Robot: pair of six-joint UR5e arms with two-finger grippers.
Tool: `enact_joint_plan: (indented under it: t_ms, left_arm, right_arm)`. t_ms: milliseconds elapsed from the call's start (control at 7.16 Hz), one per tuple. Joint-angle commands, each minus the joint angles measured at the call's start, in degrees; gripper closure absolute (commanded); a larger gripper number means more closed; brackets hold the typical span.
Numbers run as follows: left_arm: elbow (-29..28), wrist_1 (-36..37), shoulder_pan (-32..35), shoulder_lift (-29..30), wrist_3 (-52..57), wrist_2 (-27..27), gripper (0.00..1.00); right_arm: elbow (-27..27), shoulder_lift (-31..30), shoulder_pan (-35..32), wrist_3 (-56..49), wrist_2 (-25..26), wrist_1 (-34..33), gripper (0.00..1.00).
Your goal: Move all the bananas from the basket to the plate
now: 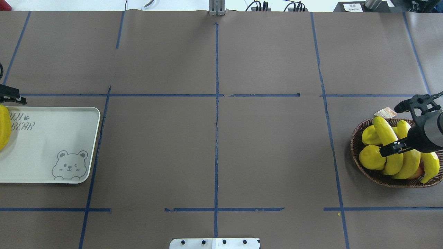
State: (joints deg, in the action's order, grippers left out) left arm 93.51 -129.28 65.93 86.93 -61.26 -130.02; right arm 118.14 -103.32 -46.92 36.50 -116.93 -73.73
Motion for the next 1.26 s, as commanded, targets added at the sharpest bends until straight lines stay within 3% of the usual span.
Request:
enact_joint_plan:
  t_ms: [0, 279, 558, 838, 1117]
  left_arm:
    - [0.0, -0.2, 0.0, 0.0, 0.0, -0.1, 0.00]
    - [0.0, -0.2, 0.1, 0.0, 0.0, -0.1, 0.00]
    - [0.0, -0.2, 0.0, 0.0, -0.1, -0.1, 0.00]
    - [0.1, -0.2, 0.0, 0.0, -0.1, -0.2, 0.01]
    - [0.3, -0.2, -0.1, 0.1, -0.3, -0.4, 0.00]
  right_arm:
    - [-1.4, 0.5, 0.3, -0.4, 0.3, 0.0, 0.28]
    - [-3.1, 2.7, 0.3, -0.4, 0.3, -0.4, 0.52]
    - [-2.7, 2.7, 0.1, -0.5, -0.1, -0.4, 0.84]
    - [0.2, 1.8, -1.6, -0.7, -1.5, -0.6, 0.91]
    - [3.9, 2.4, -8.9, -0.7, -11.8, -0.8, 0.89]
